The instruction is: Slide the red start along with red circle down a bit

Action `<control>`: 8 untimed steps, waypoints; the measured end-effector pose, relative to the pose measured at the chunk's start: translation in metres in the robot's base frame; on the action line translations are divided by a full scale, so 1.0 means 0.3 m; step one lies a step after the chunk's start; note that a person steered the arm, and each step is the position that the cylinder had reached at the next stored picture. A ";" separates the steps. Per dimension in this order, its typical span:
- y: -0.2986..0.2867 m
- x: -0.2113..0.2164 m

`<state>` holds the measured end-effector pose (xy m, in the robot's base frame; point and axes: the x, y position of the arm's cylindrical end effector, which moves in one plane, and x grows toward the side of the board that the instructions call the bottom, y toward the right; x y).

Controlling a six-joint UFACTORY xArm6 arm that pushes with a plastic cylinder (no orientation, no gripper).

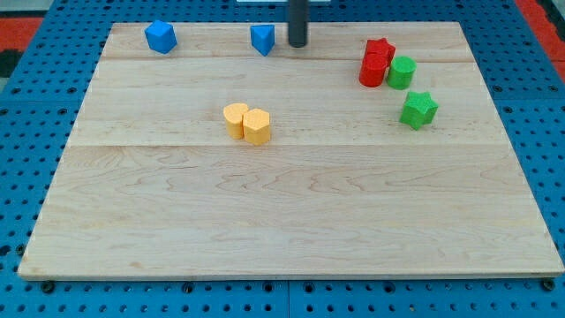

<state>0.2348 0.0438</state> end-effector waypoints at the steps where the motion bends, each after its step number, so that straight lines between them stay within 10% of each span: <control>1: 0.174 -0.049; 8: 0.382 -0.070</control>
<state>0.2140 0.1584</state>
